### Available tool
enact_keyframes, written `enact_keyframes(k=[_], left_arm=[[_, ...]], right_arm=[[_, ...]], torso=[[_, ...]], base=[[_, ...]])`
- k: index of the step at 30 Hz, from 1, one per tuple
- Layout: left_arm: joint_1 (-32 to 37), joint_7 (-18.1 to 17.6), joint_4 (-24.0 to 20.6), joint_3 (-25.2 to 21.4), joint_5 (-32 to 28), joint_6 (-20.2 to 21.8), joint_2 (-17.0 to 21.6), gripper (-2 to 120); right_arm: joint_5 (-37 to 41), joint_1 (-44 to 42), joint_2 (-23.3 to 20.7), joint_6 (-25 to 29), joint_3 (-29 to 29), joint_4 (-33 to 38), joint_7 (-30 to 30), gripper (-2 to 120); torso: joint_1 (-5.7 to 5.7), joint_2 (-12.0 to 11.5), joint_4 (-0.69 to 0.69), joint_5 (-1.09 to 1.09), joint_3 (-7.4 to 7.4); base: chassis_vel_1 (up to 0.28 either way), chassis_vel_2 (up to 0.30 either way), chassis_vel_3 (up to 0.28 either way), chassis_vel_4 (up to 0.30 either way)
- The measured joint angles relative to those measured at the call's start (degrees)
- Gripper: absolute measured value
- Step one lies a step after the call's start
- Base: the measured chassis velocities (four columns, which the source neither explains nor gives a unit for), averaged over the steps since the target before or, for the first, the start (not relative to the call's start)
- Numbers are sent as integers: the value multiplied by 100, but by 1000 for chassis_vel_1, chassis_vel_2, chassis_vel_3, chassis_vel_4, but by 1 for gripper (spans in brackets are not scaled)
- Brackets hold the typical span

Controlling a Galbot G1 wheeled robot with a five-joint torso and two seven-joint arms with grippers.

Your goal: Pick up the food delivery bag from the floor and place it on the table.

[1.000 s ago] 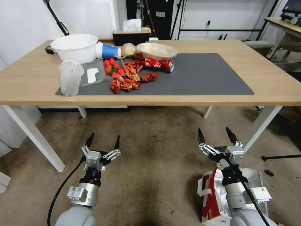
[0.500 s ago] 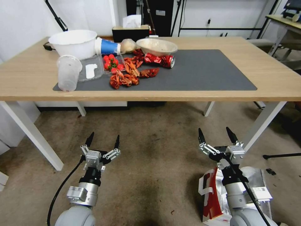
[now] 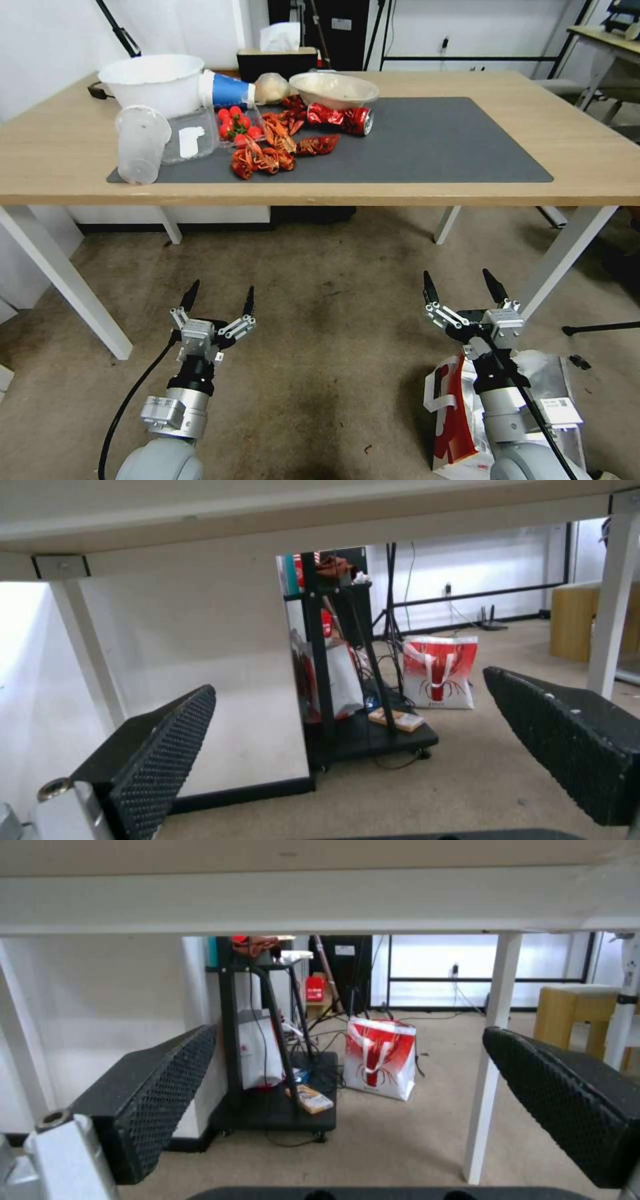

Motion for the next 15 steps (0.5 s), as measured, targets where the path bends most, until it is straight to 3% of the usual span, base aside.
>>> enact_keyframes(k=[15], left_arm=[[-10,8,20,7,-3,-41,1,99]], right_arm=[[23,6,2,2,11,23,0,100]], torso=[[-85,-321,0,0,-237]], base=[[0,0,0,0]])
